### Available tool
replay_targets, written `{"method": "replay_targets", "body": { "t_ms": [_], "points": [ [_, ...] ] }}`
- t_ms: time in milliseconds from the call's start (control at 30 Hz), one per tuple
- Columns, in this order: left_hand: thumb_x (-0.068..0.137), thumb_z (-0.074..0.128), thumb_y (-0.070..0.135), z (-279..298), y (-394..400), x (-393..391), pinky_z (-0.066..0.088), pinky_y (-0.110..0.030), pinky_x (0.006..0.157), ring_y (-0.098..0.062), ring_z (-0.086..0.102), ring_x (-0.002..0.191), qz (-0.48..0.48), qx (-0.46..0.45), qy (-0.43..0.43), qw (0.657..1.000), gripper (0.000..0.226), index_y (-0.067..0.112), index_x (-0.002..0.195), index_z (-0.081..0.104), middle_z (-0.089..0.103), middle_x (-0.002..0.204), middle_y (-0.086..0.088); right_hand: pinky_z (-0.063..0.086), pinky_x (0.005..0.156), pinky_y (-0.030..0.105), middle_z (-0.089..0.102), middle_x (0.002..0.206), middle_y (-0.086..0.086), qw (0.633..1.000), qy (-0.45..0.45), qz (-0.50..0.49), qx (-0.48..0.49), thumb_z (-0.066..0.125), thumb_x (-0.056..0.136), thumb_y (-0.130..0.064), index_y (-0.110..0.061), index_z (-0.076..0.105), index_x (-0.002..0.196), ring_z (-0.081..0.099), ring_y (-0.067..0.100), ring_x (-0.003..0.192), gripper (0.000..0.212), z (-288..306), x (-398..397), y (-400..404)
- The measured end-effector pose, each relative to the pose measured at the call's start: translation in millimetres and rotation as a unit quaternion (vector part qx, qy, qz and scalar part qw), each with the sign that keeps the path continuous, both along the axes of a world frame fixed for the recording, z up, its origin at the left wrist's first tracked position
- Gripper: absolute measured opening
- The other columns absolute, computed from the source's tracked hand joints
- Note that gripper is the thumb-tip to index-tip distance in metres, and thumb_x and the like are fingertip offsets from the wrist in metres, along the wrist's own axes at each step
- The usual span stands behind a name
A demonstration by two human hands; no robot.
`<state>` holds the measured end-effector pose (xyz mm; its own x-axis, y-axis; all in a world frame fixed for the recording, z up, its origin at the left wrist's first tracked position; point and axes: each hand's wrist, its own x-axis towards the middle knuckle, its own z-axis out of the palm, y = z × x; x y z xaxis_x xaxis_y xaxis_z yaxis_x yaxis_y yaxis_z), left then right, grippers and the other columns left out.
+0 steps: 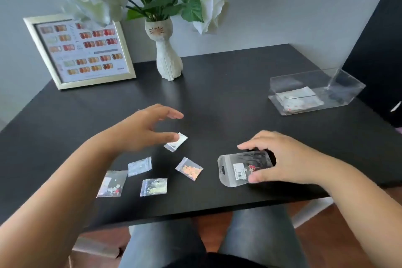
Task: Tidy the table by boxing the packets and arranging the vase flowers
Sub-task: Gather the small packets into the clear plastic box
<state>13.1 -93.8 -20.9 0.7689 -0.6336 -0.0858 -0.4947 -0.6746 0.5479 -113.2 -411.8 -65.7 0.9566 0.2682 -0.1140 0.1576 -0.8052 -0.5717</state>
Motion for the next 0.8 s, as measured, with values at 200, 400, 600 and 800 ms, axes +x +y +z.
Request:
{"method": "replay_targets", "body": {
  "t_ms": [200,400,600,800],
  "points": [
    [0.068,0.067,0.066,-35.4,94.4,-44.6,0.041,-0.020,0.089,0.003,0.051,0.116,0.153,0.008,0.010,0.988,0.054,0.052,0.119,0.055,0.049,0.122,0.031,0.042,0.069,0.014,0.045,0.101,-0.031,1.000,-0.003,-0.019,-0.012,0.082,0.045,-0.058,-0.065,0.050,0.107,0.039,-0.016,0.100,0.070,-4.7,2.3,8.0],
    [0.071,0.058,0.069,-49.0,132.1,-76.9,0.040,-0.036,0.101,-0.014,0.047,0.121,0.234,-0.020,-0.055,0.970,0.059,0.043,0.124,0.056,0.052,0.123,0.018,0.052,0.062,0.030,0.054,0.080,-0.017,0.998,-0.005,-0.056,0.037,0.088,0.057,-0.034,-0.063,0.052,0.109,0.057,-0.002,0.068,0.069,-2.0,17.2,22.0],
    [0.056,0.061,0.080,-50.4,154.0,-90.7,0.032,-0.044,0.109,-0.015,0.030,0.127,0.263,0.069,-0.024,0.962,0.076,0.049,0.125,0.051,0.038,0.128,0.030,0.045,0.063,0.026,0.061,0.078,-0.014,0.994,-0.088,-0.045,0.049,0.071,0.082,-0.016,-0.058,0.052,0.110,0.060,0.002,0.065,0.054,-2.3,27.0,47.6],
    [0.065,0.082,0.050,-49.5,160.1,-87.1,0.049,-0.030,0.074,-0.005,0.060,0.082,0.283,-0.030,-0.047,0.957,0.042,0.041,0.093,0.052,0.064,0.089,0.020,0.041,0.066,0.006,0.064,0.083,-0.015,0.982,-0.155,-0.050,0.096,0.061,0.089,-0.010,-0.051,0.057,0.115,0.060,0.003,0.074,0.048,1.0,24.9,61.6]
  ]
}}
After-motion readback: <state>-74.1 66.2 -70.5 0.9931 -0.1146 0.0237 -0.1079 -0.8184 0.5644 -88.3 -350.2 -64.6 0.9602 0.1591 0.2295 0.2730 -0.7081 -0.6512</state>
